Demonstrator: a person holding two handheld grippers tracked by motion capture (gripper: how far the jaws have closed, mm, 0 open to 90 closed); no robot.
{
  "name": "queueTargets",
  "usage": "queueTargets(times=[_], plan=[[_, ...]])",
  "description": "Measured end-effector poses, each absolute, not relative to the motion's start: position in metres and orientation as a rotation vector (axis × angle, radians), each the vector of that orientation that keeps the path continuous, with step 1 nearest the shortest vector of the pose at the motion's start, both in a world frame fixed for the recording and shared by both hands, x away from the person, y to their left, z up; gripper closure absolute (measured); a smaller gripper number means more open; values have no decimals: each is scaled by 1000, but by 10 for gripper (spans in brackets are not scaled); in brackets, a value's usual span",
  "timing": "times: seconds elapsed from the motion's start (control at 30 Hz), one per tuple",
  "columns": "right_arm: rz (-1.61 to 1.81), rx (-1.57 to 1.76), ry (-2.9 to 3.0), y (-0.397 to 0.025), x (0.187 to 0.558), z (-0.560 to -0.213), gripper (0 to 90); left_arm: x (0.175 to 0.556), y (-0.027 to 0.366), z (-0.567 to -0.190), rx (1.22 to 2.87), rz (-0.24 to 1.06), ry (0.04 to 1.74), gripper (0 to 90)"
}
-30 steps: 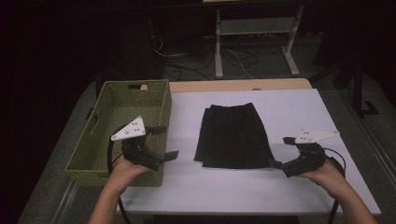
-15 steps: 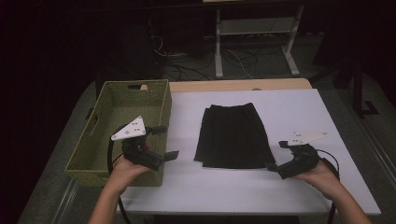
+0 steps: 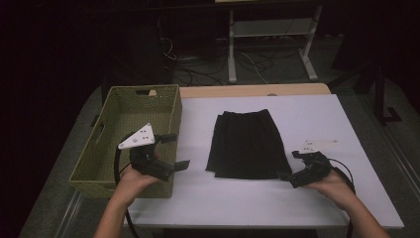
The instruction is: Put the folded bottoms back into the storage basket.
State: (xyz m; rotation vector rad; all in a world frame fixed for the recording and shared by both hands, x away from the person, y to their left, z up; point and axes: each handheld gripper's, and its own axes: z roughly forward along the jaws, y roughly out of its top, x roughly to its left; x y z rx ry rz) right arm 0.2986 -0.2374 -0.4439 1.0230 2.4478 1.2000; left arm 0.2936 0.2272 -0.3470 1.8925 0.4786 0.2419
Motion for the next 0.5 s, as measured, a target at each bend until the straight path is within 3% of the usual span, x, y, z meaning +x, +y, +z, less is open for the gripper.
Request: queueTargets(times=[0.5], plan=[[1123, 1061, 2489, -230, 310, -461, 30, 294, 227, -347, 1892, 240, 480, 6]])
